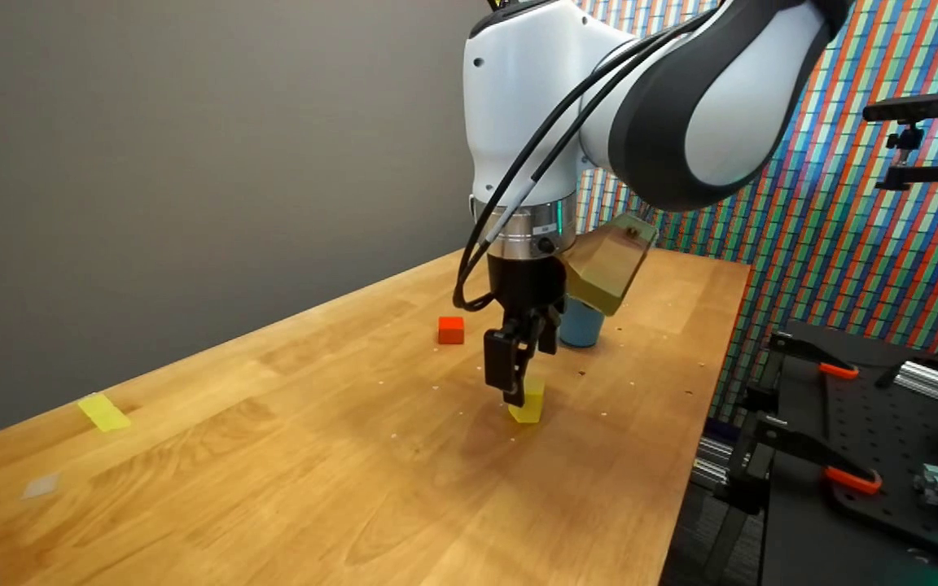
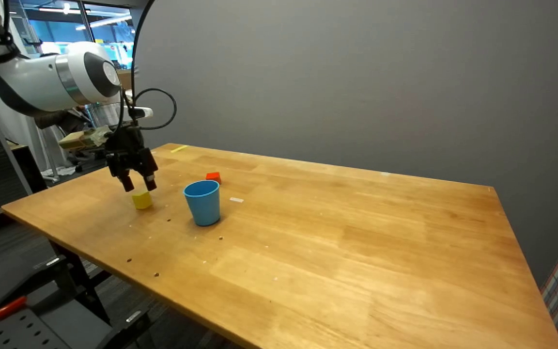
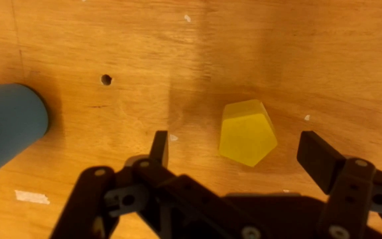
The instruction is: Put the yellow cube inside the blue cup
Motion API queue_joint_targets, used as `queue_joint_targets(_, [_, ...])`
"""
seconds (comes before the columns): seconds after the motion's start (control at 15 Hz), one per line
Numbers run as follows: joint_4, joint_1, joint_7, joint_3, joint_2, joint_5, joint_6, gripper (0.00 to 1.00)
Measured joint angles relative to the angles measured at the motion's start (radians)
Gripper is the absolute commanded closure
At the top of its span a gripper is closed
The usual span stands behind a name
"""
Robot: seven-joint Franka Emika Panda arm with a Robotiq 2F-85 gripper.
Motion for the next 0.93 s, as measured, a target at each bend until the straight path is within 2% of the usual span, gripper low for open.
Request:
queue_joint_targets(0.07, [0.006,0.0,-0.002,-0.005,0.007,0.0,0.0,0.25])
queue_joint_targets(0.13, [0.011,0.0,-0.004,-0.008,0.014,0.0,0.0,0.26])
queue_joint_targets(0.53, [0.034,0.0,-0.022,-0.015,0.057,0.026,-0.005,0.73])
queue_joint_targets(0.6, [0.035,0.0,-0.024,-0.015,0.061,0.042,-0.01,0.78])
queue_joint_targets(0.67, [0.037,0.0,-0.027,-0.015,0.06,0.061,-0.016,0.76])
queue_joint_targets(0.93, [0.045,-0.007,-0.03,-0.015,0.039,0.149,-0.049,0.78])
